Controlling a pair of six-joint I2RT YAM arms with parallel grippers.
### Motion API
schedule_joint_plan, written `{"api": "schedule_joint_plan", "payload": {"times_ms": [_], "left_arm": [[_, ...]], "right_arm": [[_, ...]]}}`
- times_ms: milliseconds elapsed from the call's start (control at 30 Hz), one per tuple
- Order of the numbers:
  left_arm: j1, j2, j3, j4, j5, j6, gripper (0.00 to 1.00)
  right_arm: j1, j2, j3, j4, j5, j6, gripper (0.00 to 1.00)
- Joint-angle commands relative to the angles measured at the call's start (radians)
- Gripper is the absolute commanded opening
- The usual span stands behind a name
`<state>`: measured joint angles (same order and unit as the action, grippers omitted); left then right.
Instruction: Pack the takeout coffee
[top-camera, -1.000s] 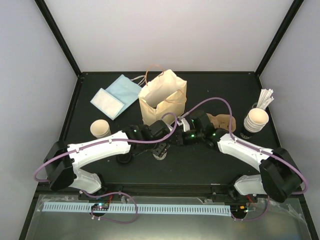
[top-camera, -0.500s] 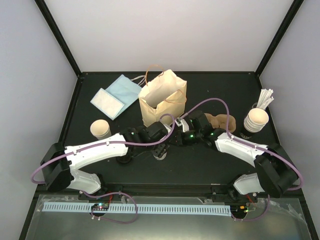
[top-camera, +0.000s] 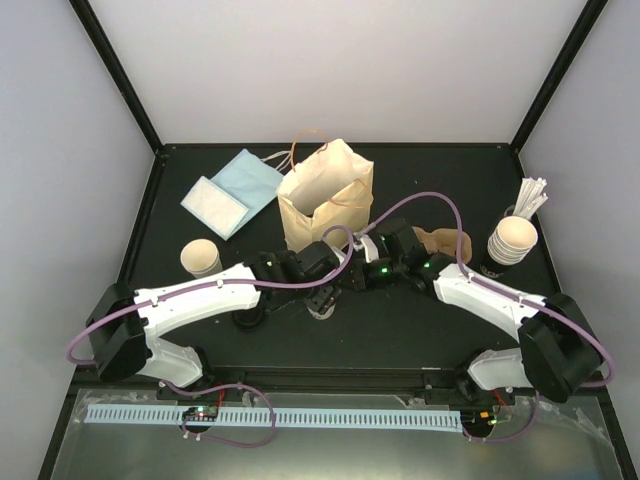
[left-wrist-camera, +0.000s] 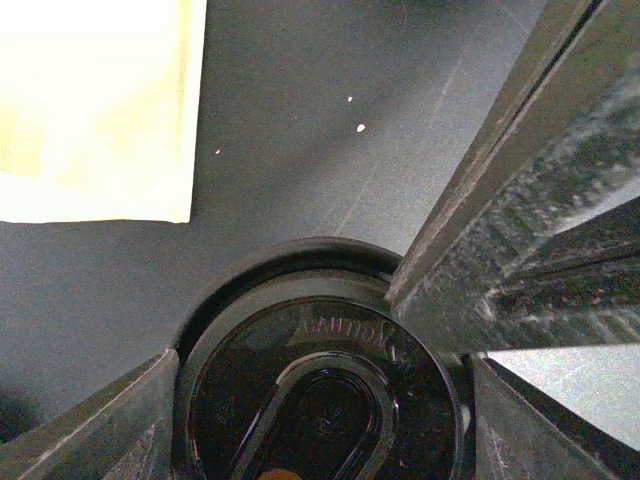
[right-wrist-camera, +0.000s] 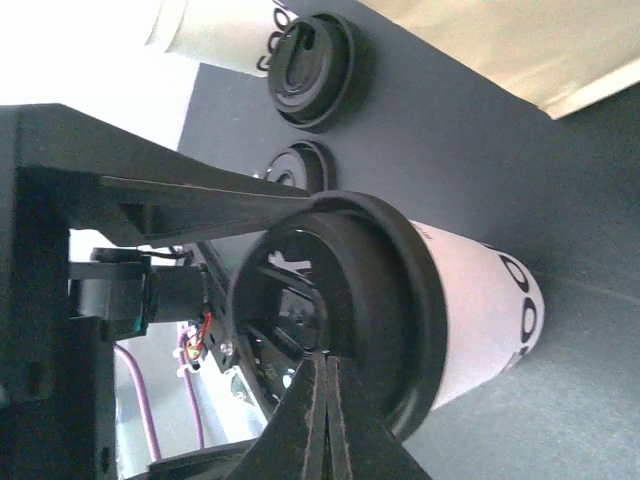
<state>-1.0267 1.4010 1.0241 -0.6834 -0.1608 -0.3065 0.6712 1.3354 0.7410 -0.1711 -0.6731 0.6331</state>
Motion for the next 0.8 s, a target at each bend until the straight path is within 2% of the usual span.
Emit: {"api": "schedule_joint_plan", "payload": {"times_ms": [0, 133, 267, 467, 567, 767], "left_arm": [[-0.004, 0.043, -0.01, -0.071, 0.066, 0.001, 0.58], [-0.004, 0.044, -0.018, -0.056, 0.069, 0.004, 0.58], [-0.004, 0.043, -0.02, -0.04, 0.074, 0.01, 0.58], [-0.004, 0.041, -0.018, -0.03, 0.076, 0.011, 0.58], [-0.004, 0.035, -0.014, -0.025, 0.073, 0.007, 0.64], [-0.004, 0.005, 0.054, -0.069, 0.061, 0.01, 0.83]], "right_arm": [[0.004, -0.019, 0.04, 0.014, -0.082, -0.01, 0.01], [0.005, -0.006, 0.043, 0.039, -0.113, 0.003, 0.01], [0.005, 0.082, 0.045, 0.065, -0.184, 0.009, 0.01], [0.005, 0.154, 0.036, 0.092, -0.193, 0.019, 0.01], [0.005, 0.159, 0.042, 0.057, -0.155, 0.002, 0.01], [0.004, 0.16, 0.047, 0.012, -0.127, -0.023, 0.01]]}}
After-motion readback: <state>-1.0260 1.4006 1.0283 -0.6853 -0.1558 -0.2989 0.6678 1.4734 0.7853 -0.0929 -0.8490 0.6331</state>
